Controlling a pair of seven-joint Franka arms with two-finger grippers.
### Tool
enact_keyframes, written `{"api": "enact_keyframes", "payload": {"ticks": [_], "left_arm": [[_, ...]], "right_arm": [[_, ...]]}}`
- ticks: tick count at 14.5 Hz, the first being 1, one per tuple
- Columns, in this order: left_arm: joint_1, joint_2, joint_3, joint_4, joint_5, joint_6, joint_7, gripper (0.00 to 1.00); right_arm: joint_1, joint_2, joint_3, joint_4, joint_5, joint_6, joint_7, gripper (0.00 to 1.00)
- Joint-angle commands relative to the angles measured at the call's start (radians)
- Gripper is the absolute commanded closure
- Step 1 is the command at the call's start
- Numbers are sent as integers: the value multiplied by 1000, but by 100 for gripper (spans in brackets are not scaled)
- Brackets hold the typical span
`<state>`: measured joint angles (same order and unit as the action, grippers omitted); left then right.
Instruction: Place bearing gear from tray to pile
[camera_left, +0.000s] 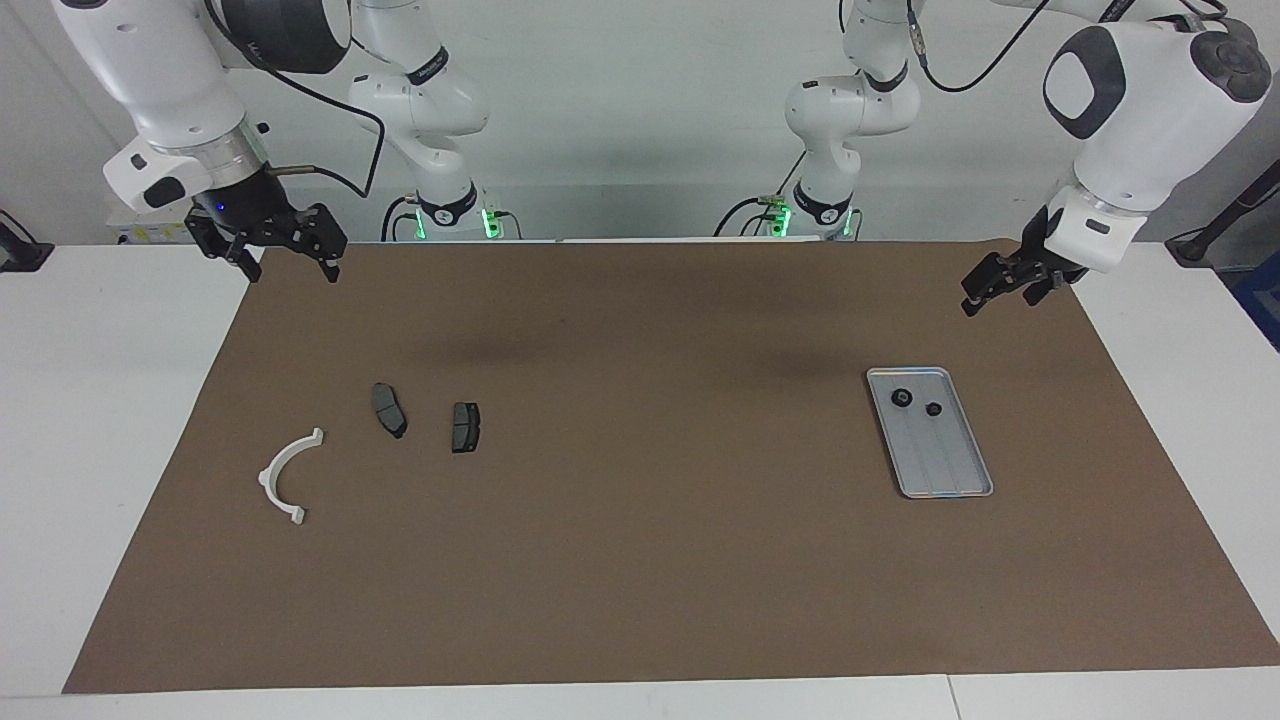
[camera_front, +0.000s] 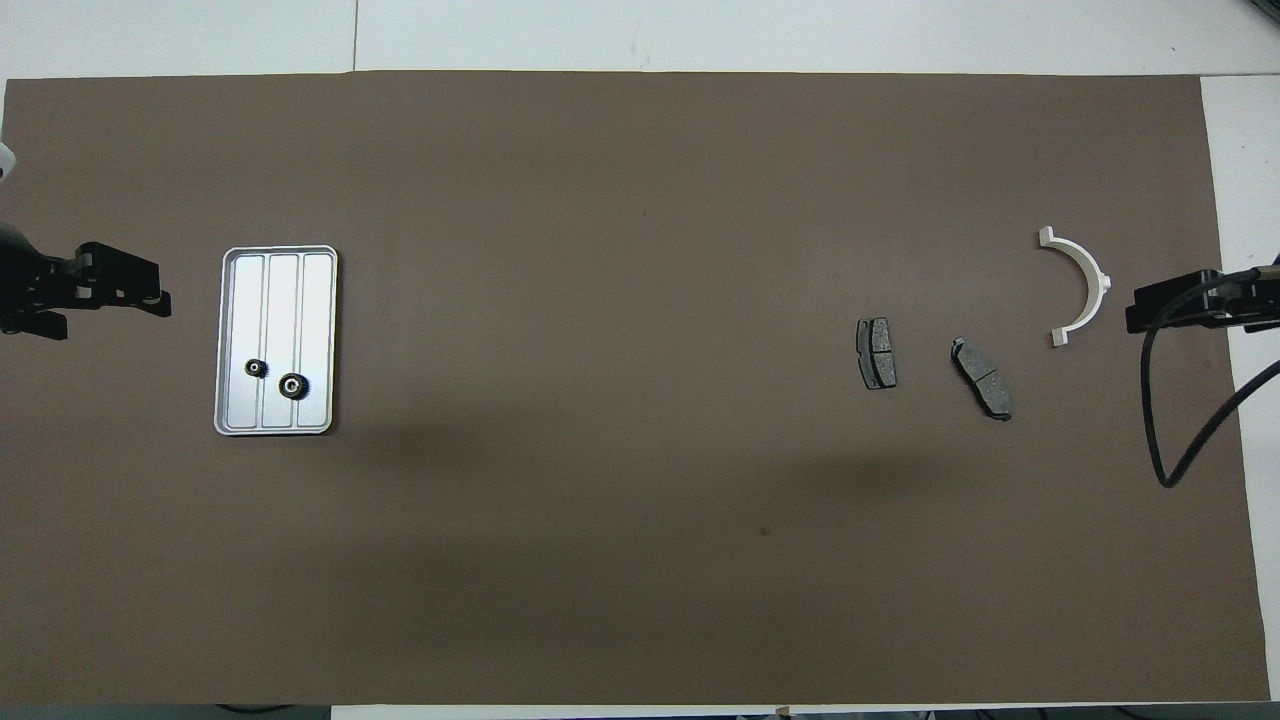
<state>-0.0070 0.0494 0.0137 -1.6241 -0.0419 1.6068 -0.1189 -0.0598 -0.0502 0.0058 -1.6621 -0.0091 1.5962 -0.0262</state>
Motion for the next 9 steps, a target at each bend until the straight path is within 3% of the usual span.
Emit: {"api": "enact_keyframes", "payload": {"ticks": [1,9], "left_arm": [[-8,-9,5,0,11,5,8,0],[-8,-11,17,-2,10,-8,-1,0]], "right_arm": [[-21,-19,8,-24,-9,-2,-26,0],[-25,-20,8,-27,-9,-4,-26,0]]}}
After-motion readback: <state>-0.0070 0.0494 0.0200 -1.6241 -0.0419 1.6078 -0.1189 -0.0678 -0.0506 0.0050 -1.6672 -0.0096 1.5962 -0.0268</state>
